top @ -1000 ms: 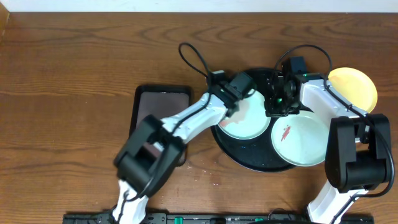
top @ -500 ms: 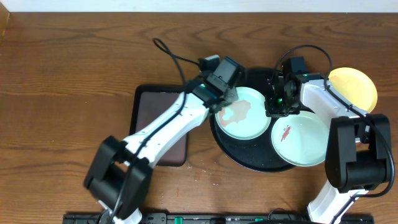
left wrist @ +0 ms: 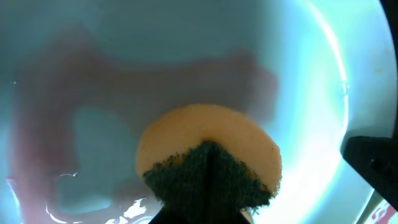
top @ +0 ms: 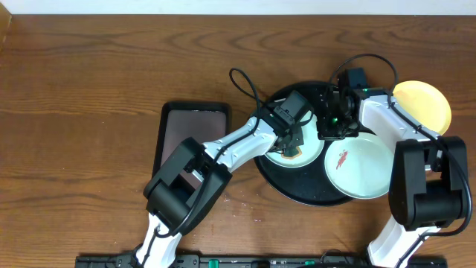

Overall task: Clean dirty plates on tray and stack at the side
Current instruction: 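Scrub the white plate with the sponge while the right gripper holds it, then return the left gripper with the sponge to the rectangular tray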

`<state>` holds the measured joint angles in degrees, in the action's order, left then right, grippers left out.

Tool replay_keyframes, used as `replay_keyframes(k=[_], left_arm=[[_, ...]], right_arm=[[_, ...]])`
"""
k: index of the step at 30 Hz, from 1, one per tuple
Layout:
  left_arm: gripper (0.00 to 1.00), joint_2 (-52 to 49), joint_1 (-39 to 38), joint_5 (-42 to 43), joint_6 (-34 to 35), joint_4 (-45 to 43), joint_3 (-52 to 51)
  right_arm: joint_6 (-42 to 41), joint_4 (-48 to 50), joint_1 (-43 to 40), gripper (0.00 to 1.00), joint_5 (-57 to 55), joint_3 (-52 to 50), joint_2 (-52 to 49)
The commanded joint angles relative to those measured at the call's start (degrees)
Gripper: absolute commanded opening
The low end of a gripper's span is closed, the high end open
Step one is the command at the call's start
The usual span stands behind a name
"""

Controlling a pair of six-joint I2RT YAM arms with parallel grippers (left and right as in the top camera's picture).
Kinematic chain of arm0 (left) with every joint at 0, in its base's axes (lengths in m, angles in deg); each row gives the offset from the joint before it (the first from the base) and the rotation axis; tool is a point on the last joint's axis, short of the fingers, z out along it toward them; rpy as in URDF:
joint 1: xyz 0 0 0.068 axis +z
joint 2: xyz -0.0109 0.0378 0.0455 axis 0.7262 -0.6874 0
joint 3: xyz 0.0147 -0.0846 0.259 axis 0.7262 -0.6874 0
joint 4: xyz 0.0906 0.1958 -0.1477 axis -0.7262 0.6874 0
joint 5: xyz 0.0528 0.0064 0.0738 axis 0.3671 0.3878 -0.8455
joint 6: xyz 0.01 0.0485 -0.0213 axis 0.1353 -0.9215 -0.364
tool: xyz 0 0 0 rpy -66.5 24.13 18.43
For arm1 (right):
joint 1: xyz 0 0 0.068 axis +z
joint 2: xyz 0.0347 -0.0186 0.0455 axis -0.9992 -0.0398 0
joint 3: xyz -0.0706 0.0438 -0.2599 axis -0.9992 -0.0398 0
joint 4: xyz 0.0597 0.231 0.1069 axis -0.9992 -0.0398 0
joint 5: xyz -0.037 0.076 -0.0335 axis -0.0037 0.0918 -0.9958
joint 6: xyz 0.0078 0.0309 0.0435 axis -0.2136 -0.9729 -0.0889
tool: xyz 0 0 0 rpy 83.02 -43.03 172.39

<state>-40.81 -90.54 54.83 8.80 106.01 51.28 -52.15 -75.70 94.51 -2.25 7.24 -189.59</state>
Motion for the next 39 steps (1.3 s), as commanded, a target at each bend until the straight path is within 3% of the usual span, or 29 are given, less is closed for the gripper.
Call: replay_keyframes(k=[1, 8, 13, 22, 28, 32, 34, 39], left_arm=[[0.08, -0.8, 0.6, -4.2, -2.6, 3.6, -0.5], [0.07, 0.2, 2.6, -23.2, -3.4, 13.1, -0.4], [0.08, 3.6, 4.2, -30.4, -4.7, 14.4, -0.3], [0.07, 22.3, 8.5, -33.4, -4.7, 15.8, -0.3], [0.07, 36.4, 15.5, -33.4, -4.7, 25.4, -0.3], [0.08, 42.5, 22.0, -33.4, -4.7, 37.5, -0.4], [0.08, 43.4, 25.2, -33.4, -4.7, 43.4, -0.4], [0.07, 43.1, 26.5, -33.3, -4.7, 46.1, -1.6]], right_arm=[[-0.2, -0.3, -0.3, 0.01, -2.4, -0.8, -0.5], [-0.2, -0.3, -0.3, 0.01, -2.4, -0.8, -0.5], [-0.2, -0.3, -0.3, 0.01, -2.4, -0.8, -0.5], [-0.1, -4.0, -0.3, 0.01, 3.4, 3.6, 0.3], [1.4, -5.2, 1.6, 0.01, 4.0, 6.8, 7.4], [1.5, -4.4, 5.5, 0.01, -8.2, 6.9, 17.6], [1.5, -4.4, 9.5, 0.01, -21.5, 6.9, 24.2], [1.3, -4.2, 14.3, 0.01, -36.4, 6.9, 30.8]])
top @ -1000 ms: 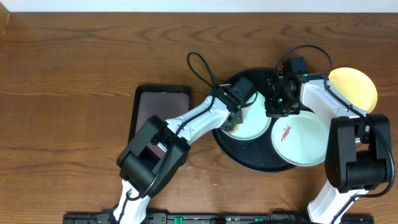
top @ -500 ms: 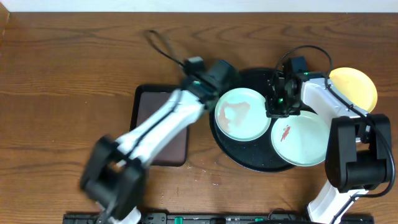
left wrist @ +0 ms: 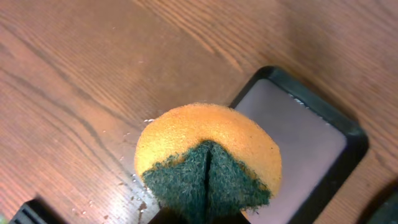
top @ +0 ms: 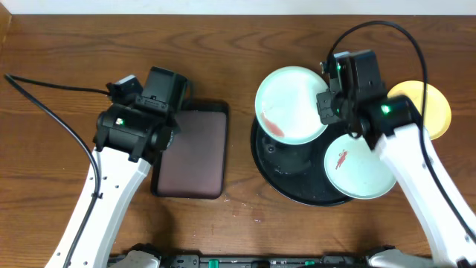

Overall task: Clean dirty plates on tray and stack at the side
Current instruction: 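Return the left gripper with the sponge to the rectangular tray, then lift the white plate with the right gripper and stack it on the yellow plate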

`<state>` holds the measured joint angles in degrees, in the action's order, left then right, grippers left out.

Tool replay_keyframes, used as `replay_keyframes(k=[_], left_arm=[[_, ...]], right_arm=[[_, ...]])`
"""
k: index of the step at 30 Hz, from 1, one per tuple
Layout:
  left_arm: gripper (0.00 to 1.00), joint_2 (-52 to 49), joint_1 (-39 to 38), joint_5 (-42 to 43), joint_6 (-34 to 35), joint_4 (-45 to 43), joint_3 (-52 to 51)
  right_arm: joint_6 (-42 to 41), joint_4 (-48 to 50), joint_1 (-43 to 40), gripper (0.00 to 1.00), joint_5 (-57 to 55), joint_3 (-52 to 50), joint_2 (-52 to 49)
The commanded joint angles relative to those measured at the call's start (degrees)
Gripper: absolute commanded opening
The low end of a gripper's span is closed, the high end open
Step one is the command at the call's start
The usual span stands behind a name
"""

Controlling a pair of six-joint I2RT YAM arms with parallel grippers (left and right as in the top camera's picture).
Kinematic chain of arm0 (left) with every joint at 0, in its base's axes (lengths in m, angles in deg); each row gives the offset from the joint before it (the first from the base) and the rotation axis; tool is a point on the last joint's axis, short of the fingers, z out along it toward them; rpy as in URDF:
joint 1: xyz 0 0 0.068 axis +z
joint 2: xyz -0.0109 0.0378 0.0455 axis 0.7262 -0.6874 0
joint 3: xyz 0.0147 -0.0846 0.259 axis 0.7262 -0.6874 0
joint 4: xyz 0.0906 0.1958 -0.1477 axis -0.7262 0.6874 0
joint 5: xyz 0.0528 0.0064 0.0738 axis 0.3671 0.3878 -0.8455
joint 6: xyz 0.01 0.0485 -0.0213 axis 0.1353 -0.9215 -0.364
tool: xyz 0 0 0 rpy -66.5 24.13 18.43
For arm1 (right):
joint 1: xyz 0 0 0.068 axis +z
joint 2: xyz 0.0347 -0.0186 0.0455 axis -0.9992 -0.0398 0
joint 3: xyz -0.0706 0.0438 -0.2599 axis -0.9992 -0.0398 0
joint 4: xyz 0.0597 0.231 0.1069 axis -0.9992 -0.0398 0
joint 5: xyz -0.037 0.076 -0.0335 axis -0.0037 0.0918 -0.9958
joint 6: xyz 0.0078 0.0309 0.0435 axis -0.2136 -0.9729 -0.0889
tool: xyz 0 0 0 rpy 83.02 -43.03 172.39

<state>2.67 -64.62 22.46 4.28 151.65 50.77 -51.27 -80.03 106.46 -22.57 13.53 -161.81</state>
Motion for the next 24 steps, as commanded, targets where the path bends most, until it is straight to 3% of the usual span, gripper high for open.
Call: replay_keyframes(k=[1, 9, 24], left_arm=[[0.07, -0.4, 0.6, -1.0, -0.1, 0.3, -1.5], [0.07, -0.9, 0.6, 0.5, -0.1, -1.5, -3.8], [0.07, -1.0, 0.6, 1.5, -0.2, -2.6, -3.9]], right_arm=[[0.5, 0.1, 3.0, 0.01, -18.5, 0.6, 3.6], [3.5, 1.4, 6.8, 0.01, -36.8, 0.6, 4.7], [30.3, 14.2, 17.3, 0.01, -49.2, 0.6, 4.7]])
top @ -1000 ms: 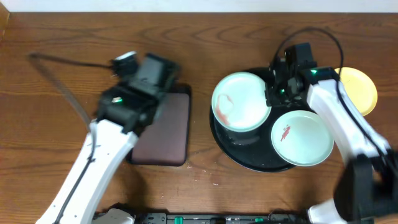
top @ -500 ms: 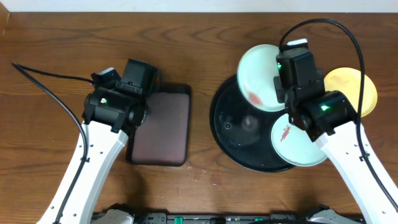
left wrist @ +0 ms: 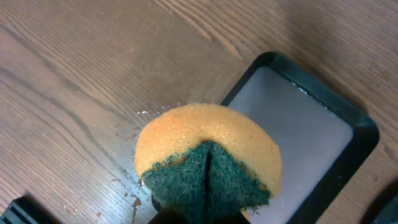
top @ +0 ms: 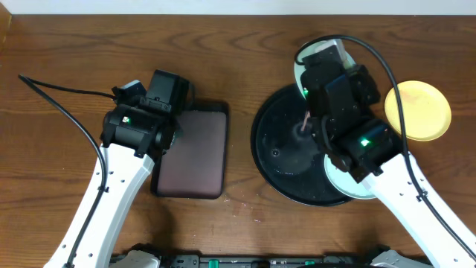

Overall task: Clean dirty plates on tray and stack at the side
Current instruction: 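Lift the white plate with the right gripper and stack it on the yellow plate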

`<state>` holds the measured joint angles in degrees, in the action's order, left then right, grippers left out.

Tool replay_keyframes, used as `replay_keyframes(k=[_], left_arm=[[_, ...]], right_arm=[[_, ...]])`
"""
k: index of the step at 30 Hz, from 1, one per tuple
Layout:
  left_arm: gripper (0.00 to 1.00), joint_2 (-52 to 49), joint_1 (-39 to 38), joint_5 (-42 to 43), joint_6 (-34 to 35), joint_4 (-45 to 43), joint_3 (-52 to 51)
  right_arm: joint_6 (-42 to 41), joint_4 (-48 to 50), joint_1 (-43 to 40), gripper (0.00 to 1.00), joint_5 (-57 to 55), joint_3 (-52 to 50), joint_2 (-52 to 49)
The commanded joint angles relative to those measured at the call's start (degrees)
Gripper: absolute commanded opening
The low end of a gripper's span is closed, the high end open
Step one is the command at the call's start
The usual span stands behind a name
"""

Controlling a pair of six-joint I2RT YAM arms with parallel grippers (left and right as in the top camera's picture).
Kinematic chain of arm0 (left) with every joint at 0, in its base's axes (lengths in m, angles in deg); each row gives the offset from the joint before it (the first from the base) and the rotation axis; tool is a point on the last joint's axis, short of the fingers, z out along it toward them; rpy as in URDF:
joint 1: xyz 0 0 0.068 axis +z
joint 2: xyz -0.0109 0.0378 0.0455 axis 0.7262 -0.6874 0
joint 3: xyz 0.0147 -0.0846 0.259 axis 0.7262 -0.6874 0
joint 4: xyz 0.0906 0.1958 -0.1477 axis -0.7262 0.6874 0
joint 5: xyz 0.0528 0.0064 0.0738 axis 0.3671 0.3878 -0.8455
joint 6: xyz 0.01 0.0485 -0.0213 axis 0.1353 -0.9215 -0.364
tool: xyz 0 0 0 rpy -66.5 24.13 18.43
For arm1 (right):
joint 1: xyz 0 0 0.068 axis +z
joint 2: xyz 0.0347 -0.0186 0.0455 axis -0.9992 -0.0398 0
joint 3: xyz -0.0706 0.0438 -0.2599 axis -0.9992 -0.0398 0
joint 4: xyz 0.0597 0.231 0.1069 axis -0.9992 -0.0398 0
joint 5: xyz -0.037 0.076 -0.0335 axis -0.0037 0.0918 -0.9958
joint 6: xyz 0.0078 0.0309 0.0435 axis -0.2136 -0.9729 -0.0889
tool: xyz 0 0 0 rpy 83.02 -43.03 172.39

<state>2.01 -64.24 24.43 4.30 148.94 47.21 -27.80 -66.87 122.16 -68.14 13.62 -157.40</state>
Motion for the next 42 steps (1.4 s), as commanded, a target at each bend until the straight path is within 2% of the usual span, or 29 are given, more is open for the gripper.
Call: replay_keyframes(k=[1, 10, 14, 21, 25, 29, 32, 34, 37, 38, 42], left_arm=[[0.07, -0.4, 0.2, -0.5, -0.2, 0.1, -0.3], [0.08, -0.4, 0.2, -0.5, -0.2, -0.3, -0.3], [0.08, -0.4, 0.2, -0.5, -0.2, -0.5, -0.3], [0.07, -0.4, 0.2, -0.5, -0.2, -0.5, -0.3], [0.07, -0.4, 0.2, -0.5, -0.2, -0.5, -0.3], [0.08, -0.4, 0.2, -0.5, -0.2, -0.5, -0.3], [0.07, -0.4, 0.2, -0.3, -0.2, -0.5, -0.3], [0.08, -0.4, 0.2, -0.3, -0.2, -0.5, -0.3], [0.07, -0.4, 0.2, -0.3, -0.2, -0.5, -0.3], [0.07, -0.4, 0.2, -0.3, -0.2, -0.5, -0.3], [0.07, -0.4, 0.2, -0.3, -0.2, -0.5, -0.3]], right_arm=[[7.3, 1.3, 2.0, 0.01, -3.7, 0.5, 0.3], [6.6, 1.1, 2.4, 0.01, -2.8, 0.5, 0.3], [5.7, -0.5, 2.2, 0.01, 1.2, 0.5, 0.3], [-6.1, -5.9, -3.5, 0.01, 14.0, 0.4, 0.2], [-11.3, -7.6, -11.4, 0.01, 28.5, 0.3, -0.2], [-11.5, -8.0, -23.5, 0.01, 56.0, 0.3, -1.3], [-11.5, -8.5, -33.4, 0.01, 70.4, 0.3, -3.4], [-12.9, -9.0, -40.7, 0.01, 74.6, 0.3, -5.7], [-16.4, -9.7, -49.0, 0.01, 74.6, 0.3, -9.0], [-19.2, -9.8, -54.1, 0.01, 74.6, 0.3, -11.4], [-26.8, -8.7, -62.8, 0.01, 74.5, 0.3, -16.9]])
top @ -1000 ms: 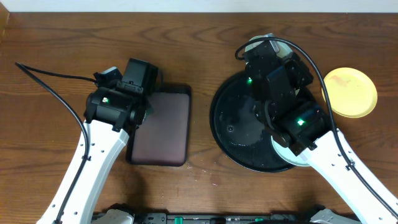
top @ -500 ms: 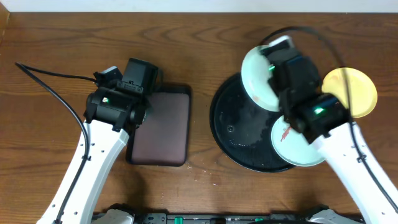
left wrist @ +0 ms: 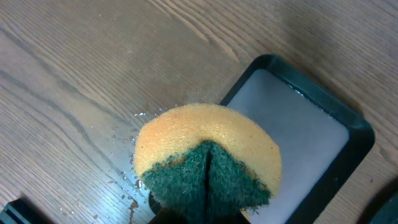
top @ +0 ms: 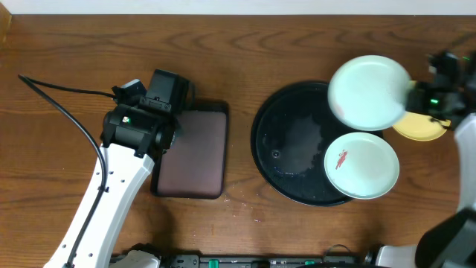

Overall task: Clean dirty plates on tray and stack at the side
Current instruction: 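Lift the white plate with the right gripper and stack it on the yellow plate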

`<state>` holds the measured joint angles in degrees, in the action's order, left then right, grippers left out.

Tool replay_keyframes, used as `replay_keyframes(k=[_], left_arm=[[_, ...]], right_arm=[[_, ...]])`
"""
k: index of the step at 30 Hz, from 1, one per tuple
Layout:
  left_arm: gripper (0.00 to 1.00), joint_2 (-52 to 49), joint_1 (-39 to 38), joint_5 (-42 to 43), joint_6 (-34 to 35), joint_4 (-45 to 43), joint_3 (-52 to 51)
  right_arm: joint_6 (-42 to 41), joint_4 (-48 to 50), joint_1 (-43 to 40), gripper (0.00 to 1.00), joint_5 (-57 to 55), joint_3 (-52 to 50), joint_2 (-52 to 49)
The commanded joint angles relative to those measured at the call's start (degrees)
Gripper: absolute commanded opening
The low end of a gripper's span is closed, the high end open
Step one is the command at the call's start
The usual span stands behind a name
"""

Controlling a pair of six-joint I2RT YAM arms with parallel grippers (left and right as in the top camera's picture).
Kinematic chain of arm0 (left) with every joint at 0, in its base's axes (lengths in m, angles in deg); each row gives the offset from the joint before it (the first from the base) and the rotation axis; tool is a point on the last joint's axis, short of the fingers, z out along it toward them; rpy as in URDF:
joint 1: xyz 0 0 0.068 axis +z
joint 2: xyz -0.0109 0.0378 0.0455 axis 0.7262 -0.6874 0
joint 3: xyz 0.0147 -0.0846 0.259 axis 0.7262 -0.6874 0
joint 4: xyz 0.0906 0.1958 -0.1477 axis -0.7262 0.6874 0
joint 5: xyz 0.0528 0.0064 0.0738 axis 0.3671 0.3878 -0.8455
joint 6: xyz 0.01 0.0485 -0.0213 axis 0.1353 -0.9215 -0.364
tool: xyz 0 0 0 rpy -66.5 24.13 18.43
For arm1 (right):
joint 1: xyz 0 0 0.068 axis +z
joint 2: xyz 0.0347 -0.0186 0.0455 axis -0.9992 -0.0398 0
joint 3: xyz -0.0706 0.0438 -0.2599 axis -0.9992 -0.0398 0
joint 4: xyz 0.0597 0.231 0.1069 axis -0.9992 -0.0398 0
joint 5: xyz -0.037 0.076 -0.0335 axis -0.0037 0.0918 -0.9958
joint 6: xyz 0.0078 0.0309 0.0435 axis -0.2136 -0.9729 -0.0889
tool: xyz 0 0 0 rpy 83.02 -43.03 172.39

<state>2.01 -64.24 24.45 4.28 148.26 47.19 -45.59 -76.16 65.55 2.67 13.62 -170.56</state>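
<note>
My left gripper (left wrist: 205, 214) is shut on a folded orange-and-green sponge (left wrist: 205, 149), held over the upper left corner of the rectangular black tray (left wrist: 323, 112). In the overhead view the left gripper (top: 156, 119) hides the sponge. A pale plate (top: 368, 93) hangs above the round black tray's (top: 286, 149) back right rim, and its face shows no smear. My right gripper (top: 413, 98) is shut on that plate's right edge. A white plate with a red smear (top: 362, 165) lies on the round tray's front right. A yellow plate (top: 422, 128) rests on the table, partly under the held plate.
Water drops and brown specks mark the wood (left wrist: 134, 186) beside the rectangular tray (top: 195, 149). The left arm's black cable (top: 67, 89) trails across the table's left side. The right arm enters from the right edge.
My right gripper has moved with the pale plate from over the round tray's back to its back right rim, near the yellow plate. The left gripper with the sponge has barely shifted.
First the sponge in my left gripper pressed on a smeared plate on the round tray, with the right gripper at its rim. Then the left gripper was over the rectangular tray and the right held the plate raised. Now that plate is near the yellow one.
</note>
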Motion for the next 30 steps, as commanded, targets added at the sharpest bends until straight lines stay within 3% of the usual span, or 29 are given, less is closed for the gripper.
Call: replay_keyframes(k=[1, 7, 18, 19, 22, 26, 30], left_arm=[[0.07, -0.4, 0.2, -0.4, -0.1, 0.2, -0.3], [0.08, -0.4, 0.2, -0.4, -0.1, 0.2, -0.3], [0.07, -0.4, 0.2, -0.3, -0.1, -0.5, -0.3], [0.08, -0.4, 0.2, -0.3, -0.1, -0.5, -0.3], [0.08, -0.4, 0.2, -0.3, -0.1, -0.7, -0.3], [0.07, -0.4, 0.2, -0.3, -0.1, -0.7, -0.3], [0.07, -0.4, 0.2, -0.4, -0.2, -0.7, -0.3]], right_arm=[[-12.0, 1.4, -8.4, 0.01, 3.7, 0.3, -5.5], [-20.5, 4.5, -16.4, 0.01, -4.2, 0.3, -12.5], [-21.0, 6.3, -19.0, 0.01, -7.8, 0.3, -20.2], [-21.4, 7.0, -18.8, 0.22, -4.4, 0.3, -20.9], [-21.3, 8.4, -18.4, 0.46, 5.3, 0.3, -20.9], [-21.1, 9.0, -17.5, 0.60, 18.3, 0.3, -19.7], [-19.8, 6.4, -15.4, 0.61, 21.7, 0.3, -15.5]])
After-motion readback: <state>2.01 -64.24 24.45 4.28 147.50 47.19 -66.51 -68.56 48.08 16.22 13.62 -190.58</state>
